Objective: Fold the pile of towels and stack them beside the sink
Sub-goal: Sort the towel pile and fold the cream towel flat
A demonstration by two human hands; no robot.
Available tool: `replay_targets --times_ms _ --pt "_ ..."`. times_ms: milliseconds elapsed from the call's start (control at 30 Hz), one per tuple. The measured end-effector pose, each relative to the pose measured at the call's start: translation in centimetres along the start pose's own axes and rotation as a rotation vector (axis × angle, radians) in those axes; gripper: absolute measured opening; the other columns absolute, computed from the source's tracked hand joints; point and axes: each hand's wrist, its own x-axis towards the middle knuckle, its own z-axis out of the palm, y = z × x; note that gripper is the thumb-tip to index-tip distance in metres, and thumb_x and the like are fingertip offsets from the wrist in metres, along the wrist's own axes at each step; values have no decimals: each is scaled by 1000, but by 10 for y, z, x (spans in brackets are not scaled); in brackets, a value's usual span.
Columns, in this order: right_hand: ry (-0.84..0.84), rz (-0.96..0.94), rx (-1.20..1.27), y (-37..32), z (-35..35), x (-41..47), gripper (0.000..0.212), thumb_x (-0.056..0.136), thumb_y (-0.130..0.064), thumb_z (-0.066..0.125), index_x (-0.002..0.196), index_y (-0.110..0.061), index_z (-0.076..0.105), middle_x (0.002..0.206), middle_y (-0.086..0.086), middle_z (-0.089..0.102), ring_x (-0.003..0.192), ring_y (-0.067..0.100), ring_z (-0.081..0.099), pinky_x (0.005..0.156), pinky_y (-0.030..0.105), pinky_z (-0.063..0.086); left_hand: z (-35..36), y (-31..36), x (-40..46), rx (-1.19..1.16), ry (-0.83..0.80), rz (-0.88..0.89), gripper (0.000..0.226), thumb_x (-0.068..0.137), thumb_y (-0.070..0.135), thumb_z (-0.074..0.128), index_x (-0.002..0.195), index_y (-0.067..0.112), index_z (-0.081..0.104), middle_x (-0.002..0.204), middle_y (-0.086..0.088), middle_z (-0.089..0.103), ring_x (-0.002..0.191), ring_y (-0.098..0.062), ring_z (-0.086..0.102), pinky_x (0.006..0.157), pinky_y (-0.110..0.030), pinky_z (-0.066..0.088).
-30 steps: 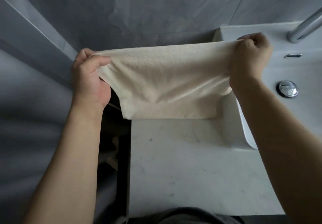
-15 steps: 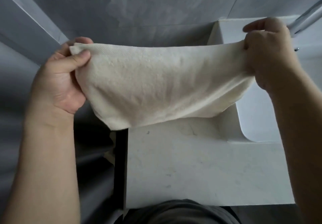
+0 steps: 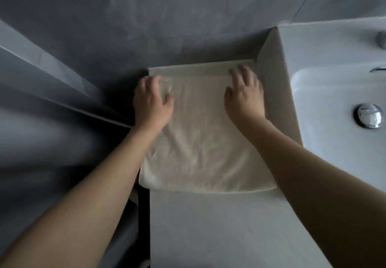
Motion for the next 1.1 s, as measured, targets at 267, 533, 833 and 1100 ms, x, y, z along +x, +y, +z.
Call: replay_targets --times_ms 267,533,833,1100 --pt "-196 -5 -319 56 75 -9 69 94 -63 23 155 -34 11 164 1 2 149 32 -1 117 57 -2 69 -23 -18 368 -335 213 63 98 50 31 157 33 18 167 0 8 154 -26 2 121 -56 0" --pt "-165 -60 -336 66 76 19 71 90 -66 20 154 -37 14 163 9 1 148 40 -3 117 58 0 84 -11 19 413 -307 120 68 93 62 14 157 38 9 167 1 1 154 -24 -5 121 -55 -8" --pt "-177 -88 -339 67 72 35 70 89 -66 19 154 -39 10 163 7 -1 148 36 -5 118 56 -1 65 -9 54 240 -39 -139 48 94 26 50 137 7 50 146 -16 45 134 -36 39 110 -45 30" --pt "-154 -71 -376 63 73 35 76 90 -63 18 156 -26 10 163 13 0 147 41 -3 117 59 1 63 13 51 354 -88 230 42 88 34 50 123 13 60 135 -14 53 122 -37 49 101 -46 35"
